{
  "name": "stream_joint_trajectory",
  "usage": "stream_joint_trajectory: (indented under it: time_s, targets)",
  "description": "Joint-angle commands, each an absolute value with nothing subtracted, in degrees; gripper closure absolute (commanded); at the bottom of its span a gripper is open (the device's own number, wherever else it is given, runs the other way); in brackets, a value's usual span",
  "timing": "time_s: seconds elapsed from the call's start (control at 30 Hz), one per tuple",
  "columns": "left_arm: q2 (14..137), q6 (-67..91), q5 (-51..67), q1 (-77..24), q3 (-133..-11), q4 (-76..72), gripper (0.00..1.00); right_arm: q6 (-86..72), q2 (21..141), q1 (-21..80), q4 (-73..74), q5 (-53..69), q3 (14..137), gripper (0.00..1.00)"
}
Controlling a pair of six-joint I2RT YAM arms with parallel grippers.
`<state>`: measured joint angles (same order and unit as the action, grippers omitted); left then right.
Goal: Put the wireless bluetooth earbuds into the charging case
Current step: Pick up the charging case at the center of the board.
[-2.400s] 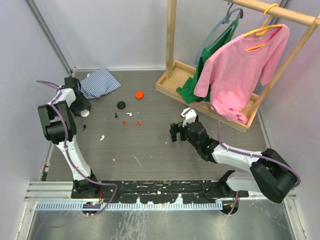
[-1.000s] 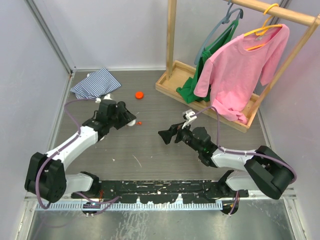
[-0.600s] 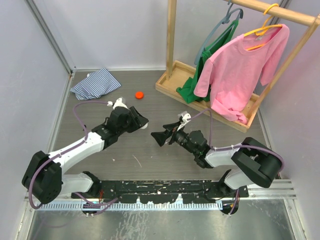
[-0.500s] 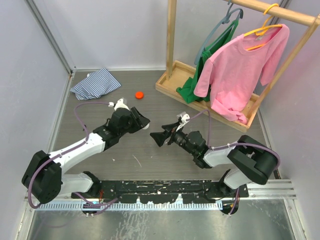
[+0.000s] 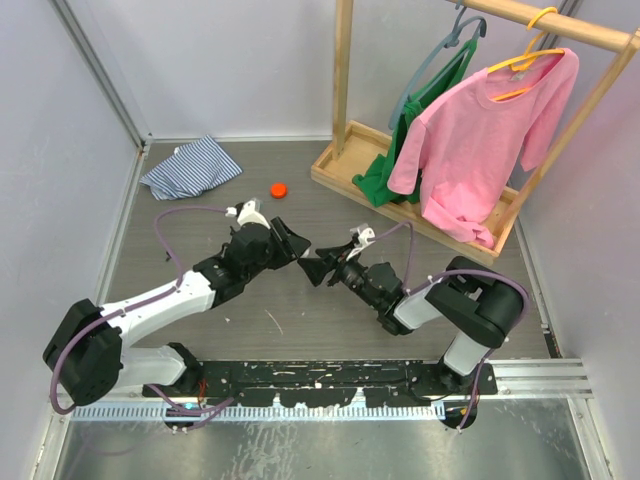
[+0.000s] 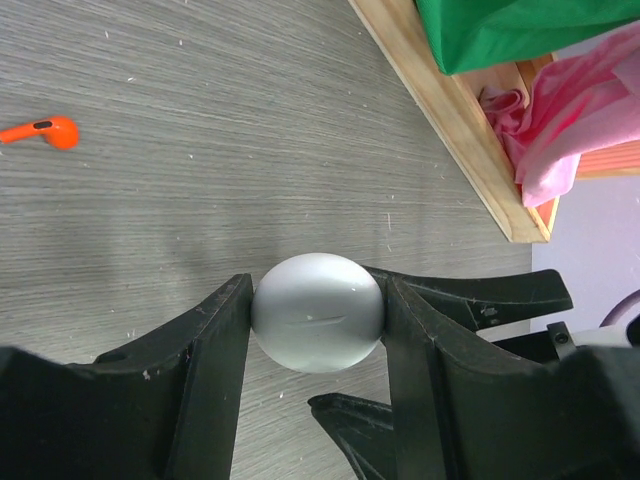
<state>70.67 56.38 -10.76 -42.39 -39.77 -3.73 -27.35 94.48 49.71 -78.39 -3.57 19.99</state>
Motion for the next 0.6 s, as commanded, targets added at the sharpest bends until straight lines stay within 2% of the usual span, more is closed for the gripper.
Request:
stream_joint_trajectory:
  time_s: [0.0, 0.23, 0.43, 0.57]
  targets:
    - [70.0, 56.9, -13.1, -43.3, -39.6, -8.0, 0.50, -27.2, 95.2, 49.9, -85.2, -5.2, 22.5, 0.29]
    - [69.9, 57.1, -13.1, -44.0, -39.4, -8.5, 0.50, -27.1, 96.4, 49.9, -85.6, -5.4, 23.2, 0.41]
    - [69.2, 57.0, -13.2, -44.1, -39.3, -8.5, 0.49, -27.1, 96.5, 49.9, -85.7, -4.2, 23.0, 0.57]
    - [68.3, 55.8, -13.1, -44.1, -39.2, -8.4, 0.45, -27.1, 95.7, 49.9, -85.6, -3.5, 22.5, 0.68]
